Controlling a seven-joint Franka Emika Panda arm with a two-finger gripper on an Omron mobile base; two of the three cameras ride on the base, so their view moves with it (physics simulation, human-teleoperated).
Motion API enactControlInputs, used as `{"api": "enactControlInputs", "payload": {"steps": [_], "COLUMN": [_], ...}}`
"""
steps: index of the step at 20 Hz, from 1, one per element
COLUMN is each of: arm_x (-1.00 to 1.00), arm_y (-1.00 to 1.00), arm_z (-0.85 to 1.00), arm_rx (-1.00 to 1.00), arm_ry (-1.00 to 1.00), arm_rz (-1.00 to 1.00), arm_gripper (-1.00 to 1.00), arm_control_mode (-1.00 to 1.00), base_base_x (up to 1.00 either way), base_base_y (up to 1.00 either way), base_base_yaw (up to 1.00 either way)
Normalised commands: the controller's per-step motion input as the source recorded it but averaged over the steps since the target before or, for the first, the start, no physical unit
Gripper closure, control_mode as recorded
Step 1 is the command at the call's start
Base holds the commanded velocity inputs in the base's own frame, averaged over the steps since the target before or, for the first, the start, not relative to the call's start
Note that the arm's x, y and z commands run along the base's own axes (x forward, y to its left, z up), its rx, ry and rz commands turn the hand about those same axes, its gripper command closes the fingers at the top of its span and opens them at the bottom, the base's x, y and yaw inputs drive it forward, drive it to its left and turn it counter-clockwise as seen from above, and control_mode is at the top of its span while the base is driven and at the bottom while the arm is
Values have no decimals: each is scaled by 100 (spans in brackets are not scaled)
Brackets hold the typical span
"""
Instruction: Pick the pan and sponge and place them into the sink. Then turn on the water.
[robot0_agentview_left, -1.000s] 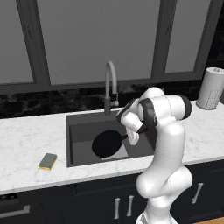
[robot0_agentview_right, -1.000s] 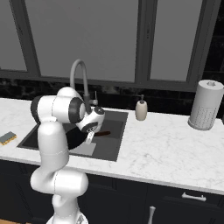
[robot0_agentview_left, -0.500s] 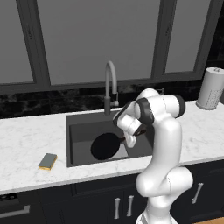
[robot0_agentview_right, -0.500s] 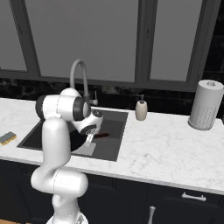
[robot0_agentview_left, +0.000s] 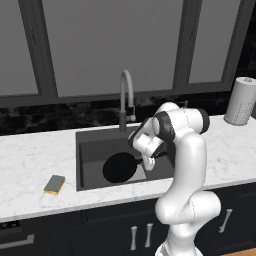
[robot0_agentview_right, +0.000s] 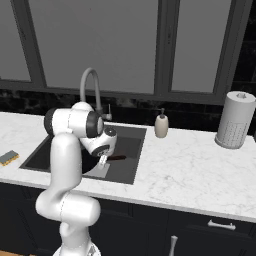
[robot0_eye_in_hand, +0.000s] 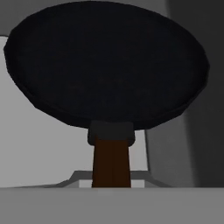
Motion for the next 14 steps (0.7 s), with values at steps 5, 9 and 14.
{"api": "enactControlInputs", "payload": {"steps": [5, 9, 14], "arm_x": [17, 18, 19], "arm_y": [0, 0, 0], "arm_z": [-26, -25, -23], "arm_rx": [-2, -1, -2], "arm_ry": [0, -1, -2], "arm_rz": [0, 0, 0], "arm_gripper": [100, 100, 100], "arm_control_mode": [-100, -100, -100], "base_base_x": [0, 0, 0], "base_base_y": [0, 0, 0], "base_base_yaw": [0, 0, 0]}}
